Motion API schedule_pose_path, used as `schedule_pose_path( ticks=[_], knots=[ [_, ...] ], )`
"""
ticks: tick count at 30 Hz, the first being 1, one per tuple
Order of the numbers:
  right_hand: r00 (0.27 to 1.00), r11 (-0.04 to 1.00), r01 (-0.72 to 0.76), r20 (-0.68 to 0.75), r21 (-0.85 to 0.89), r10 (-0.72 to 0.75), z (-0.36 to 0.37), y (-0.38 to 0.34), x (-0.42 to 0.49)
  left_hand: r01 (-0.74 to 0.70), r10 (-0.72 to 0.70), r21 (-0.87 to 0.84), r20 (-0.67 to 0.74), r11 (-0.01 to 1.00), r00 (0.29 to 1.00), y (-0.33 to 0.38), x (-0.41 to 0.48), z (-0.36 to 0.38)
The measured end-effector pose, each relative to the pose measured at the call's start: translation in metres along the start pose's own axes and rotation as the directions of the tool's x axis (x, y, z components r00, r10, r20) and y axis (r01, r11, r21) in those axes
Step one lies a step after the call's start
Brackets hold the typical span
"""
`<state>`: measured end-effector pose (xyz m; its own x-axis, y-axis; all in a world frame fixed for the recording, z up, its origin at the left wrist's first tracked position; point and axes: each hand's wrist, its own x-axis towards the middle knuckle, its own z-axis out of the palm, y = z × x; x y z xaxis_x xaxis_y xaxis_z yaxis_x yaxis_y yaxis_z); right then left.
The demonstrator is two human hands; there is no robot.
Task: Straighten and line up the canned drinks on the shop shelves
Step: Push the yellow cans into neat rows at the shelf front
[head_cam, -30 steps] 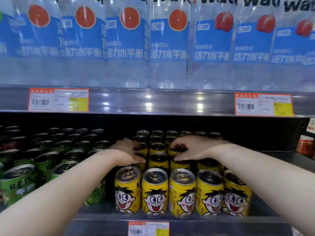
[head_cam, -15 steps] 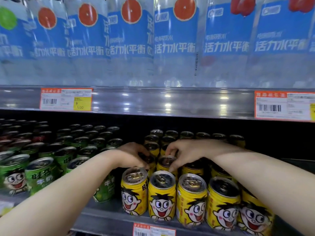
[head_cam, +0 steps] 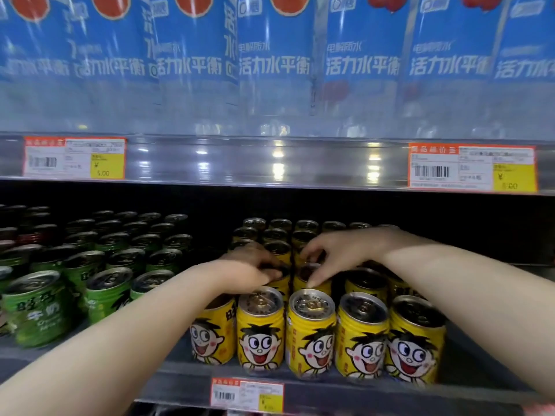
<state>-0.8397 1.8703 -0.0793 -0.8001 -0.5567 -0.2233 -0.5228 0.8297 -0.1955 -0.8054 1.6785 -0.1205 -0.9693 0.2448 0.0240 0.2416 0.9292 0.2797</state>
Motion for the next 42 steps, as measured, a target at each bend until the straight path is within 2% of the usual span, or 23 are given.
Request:
schedule_pose_path(
  ticks=[2,5,7,10,12,15,17,26,28,31,34,38,42],
  knots=[
    [0.999,1.0,-0.02,-0.037,0.016,0.021,-0.006,0.01,-0.006,-0.026,0.026,0.001,-0.037,1.0,0.999,0.007,0.001,-0.001],
    [0.991,0.987,-0.119,-0.077,-0.106,0.111,-0.016,0.034,-0.019,-0.092,0.09,-0.038,-0.044,0.995,0.995,0.025,0.003,0.0],
    [0.976,0.963,-0.217,-0.01,-0.162,0.218,-0.019,0.05,-0.03,-0.131,0.13,-0.042,-0.017,0.991,0.991,0.038,0.007,0.003],
    [0.924,0.923,-0.352,0.096,-0.158,0.369,-0.017,0.069,-0.05,-0.171,0.171,-0.017,0.036,0.985,0.985,0.052,0.013,0.007],
    [0.907,0.91,-0.394,0.101,-0.131,0.408,-0.01,0.075,-0.061,-0.178,0.177,0.005,0.07,0.984,0.982,0.06,0.017,0.011],
    [0.934,0.93,-0.357,-0.034,-0.087,0.356,0.001,0.078,-0.07,-0.184,0.179,0.055,0.082,0.981,0.98,0.065,0.022,0.014],
    [0.943,0.941,-0.331,-0.072,-0.07,0.326,0.003,0.081,-0.074,-0.183,0.179,0.044,0.092,0.982,0.98,0.064,0.023,0.012],
    [0.948,0.955,-0.296,0.126,-0.003,0.294,-0.009,0.085,-0.08,-0.211,0.209,-0.003,0.135,0.978,0.969,0.067,0.031,0.005],
    [0.957,0.959,-0.277,0.104,0.067,0.269,-0.012,0.087,-0.073,-0.188,0.194,-0.055,0.128,0.981,0.973,0.064,0.033,0.004],
    [0.967,0.974,-0.21,-0.128,0.087,0.219,-0.011,0.087,-0.054,-0.104,0.104,-0.149,-0.011,0.983,0.995,0.049,0.036,0.0],
    [0.946,0.983,-0.182,-0.267,0.037,0.185,-0.005,0.079,-0.028,0.005,-0.012,-0.051,-0.148,0.999,0.989,0.026,0.039,-0.005],
    [0.96,0.987,-0.161,-0.228,0.02,0.161,0.001,0.062,-0.001,0.159,-0.152,0.067,-0.098,0.985,0.984,-0.001,0.034,-0.008],
    [0.975,0.988,-0.152,-0.163,-0.009,0.148,0.003,0.055,0.011,0.188,-0.191,-0.096,-0.021,0.977,0.981,-0.017,0.032,-0.012]
  ],
)
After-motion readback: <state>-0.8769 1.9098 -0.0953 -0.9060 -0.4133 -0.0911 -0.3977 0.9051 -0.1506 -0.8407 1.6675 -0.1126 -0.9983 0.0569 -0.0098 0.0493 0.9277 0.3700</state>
